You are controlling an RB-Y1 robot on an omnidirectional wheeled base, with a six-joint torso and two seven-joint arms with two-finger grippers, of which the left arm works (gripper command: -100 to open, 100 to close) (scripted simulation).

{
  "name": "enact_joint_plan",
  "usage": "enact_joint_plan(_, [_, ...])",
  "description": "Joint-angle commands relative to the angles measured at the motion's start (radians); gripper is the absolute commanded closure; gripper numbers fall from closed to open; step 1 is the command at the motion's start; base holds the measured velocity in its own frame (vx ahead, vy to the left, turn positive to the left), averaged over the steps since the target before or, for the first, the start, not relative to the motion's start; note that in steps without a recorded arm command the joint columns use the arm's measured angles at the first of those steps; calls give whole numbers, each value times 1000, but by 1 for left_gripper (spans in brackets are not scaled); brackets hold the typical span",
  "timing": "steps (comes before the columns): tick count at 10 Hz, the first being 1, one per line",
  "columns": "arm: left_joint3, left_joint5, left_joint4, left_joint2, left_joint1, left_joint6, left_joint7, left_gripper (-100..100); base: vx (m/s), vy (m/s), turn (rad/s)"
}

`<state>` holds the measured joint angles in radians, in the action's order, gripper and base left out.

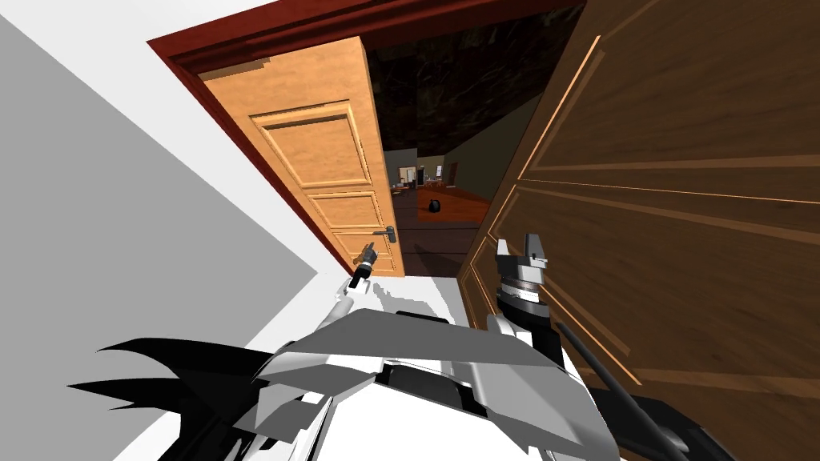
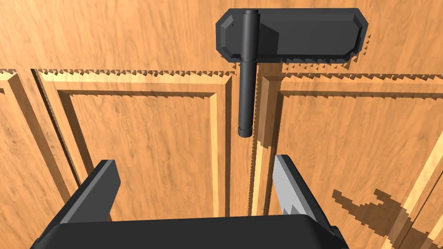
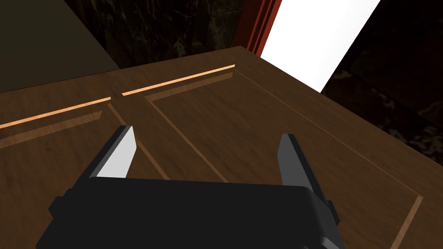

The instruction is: Pull the door open

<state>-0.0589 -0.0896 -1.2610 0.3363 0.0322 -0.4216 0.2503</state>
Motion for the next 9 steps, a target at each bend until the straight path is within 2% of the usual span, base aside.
enact_joint_plan(1, [-3, -5, 28, 13, -11, 10, 10, -100, 96, 15, -67])
enact_joint_plan(2, [-6, -8, 62, 23, -26, 18, 16, -100, 131, 13, -106])
enact_joint_plan(6, [-13, -17, 140, 46, -59, 34, 31, -100, 104, 14, -69])
enact_joint_plan(7, [-11, -15, 129, 40, -53, 27, 27, -100, 53, 16, -20])
enact_joint_plan(9, [-24, -20, 149, 50, -54, 19, 32, -100, 192, 8, -92])
